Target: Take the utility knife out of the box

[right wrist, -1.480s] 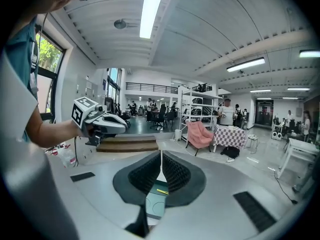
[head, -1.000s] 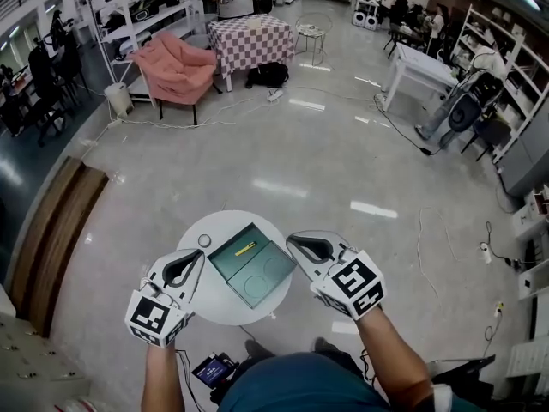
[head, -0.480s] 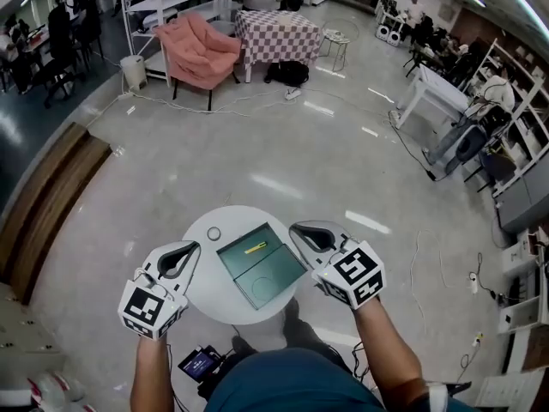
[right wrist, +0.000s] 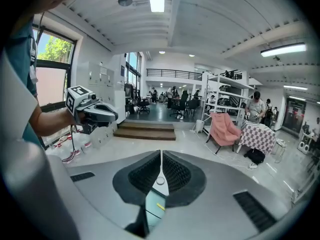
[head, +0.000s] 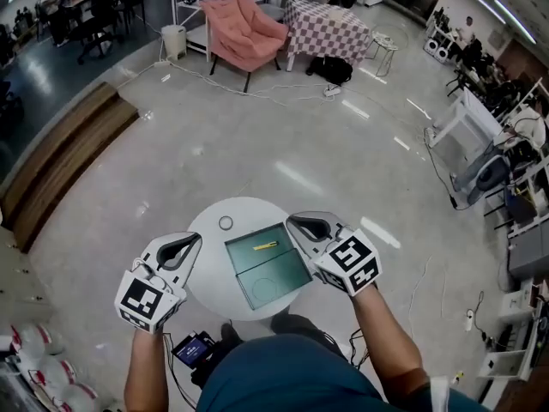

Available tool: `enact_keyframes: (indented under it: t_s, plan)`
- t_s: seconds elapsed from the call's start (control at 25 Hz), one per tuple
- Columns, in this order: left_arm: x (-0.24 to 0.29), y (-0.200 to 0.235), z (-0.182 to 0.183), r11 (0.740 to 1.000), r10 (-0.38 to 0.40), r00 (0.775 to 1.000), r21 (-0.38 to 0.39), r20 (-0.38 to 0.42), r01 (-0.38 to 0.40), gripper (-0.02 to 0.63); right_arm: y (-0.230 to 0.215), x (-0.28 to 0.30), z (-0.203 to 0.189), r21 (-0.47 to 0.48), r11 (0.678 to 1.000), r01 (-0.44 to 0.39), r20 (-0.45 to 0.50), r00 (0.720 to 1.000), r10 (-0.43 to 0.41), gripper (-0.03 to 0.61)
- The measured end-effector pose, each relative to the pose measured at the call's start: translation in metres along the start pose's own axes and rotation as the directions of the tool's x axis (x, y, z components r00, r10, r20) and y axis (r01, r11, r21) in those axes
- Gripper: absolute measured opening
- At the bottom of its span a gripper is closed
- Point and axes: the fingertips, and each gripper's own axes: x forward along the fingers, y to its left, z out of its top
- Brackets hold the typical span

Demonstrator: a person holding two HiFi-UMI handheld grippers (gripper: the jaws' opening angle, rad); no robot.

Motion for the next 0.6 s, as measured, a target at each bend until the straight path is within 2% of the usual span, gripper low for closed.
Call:
enact_keyframes:
  t_s: [0.12,0.24,0.32,0.6]
  plan:
    - [0.024,0.01,-0.013,1.0,0.015,1.0,-0.01,-0.01,-0.015,0.02,-0.024,0.021,-0.014,-0.013,1.0,-0.022,-0.017,1.0,0.022,0.04]
    - [0.043,-0.01,-0.024,0.999,0.041,0.999,-0.002,-0.029,-0.041,0.019,-0.044,0.016,-0.042,-0.02,0.998,-0.057,-0.039,0.998,0.056,0.04]
    - [0.041,-0.021,-0.029,0.997,0.067,0.996,-0.02,-0.05,-0.069,0.02,-0.044,0.017,-0.055,-0.025,0.995,-0.098,-0.06,0.994,0.096,0.04]
    - [0.027,-0.011,-0.068,0.991,0.123,0.987,-0.045,-0.105,-0.128,0.02,-0.04,0.06,-0.085,-0.04,0.984,-0.175,-0.113,0.979,0.17,0.04]
